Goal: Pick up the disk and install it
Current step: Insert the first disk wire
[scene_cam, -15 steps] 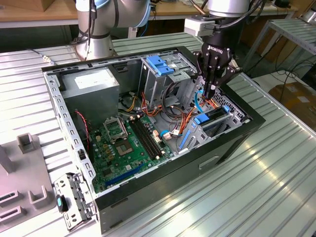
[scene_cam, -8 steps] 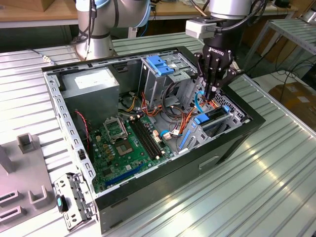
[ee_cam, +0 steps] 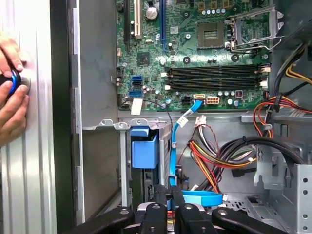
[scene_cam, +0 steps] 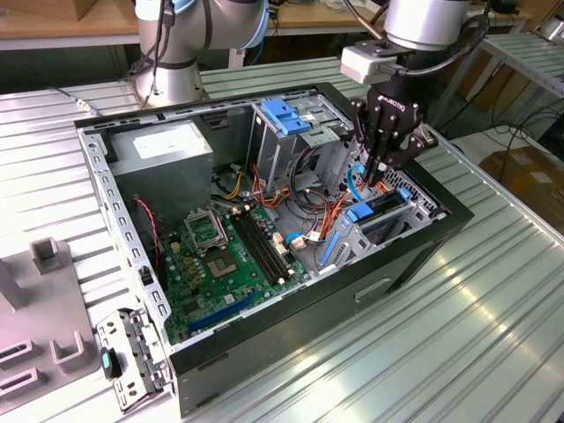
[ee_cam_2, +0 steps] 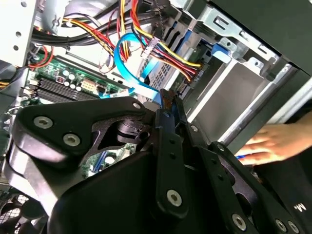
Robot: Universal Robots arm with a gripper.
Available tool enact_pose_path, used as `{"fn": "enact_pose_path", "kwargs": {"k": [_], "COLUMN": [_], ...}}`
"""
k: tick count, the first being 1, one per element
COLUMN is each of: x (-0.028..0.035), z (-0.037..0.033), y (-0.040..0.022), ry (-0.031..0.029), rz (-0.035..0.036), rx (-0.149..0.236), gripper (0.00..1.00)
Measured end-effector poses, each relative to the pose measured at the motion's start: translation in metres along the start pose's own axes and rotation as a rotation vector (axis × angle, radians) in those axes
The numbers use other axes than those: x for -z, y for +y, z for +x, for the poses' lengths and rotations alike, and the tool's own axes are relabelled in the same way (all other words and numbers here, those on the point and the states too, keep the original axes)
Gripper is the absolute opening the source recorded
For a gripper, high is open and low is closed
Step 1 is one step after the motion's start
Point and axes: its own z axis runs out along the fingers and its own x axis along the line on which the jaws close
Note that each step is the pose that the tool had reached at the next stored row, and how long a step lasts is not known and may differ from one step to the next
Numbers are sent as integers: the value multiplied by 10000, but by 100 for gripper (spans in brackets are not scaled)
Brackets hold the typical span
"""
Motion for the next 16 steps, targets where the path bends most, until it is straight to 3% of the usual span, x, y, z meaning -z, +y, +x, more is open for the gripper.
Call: {"fn": "enact_pose_path", "kwargs": {"k": [1, 7, 11, 16], "x": [-9, -53, -78, -93], "z": [16, 104, 175, 201], "y": [-1, -7, -27, -66], "ry": [-37, -39, -38, -36], "rz": [-1, -19, -66, -166], "rx": [-2, -34, -55, -112], "gripper": [16, 16, 16, 16]}}
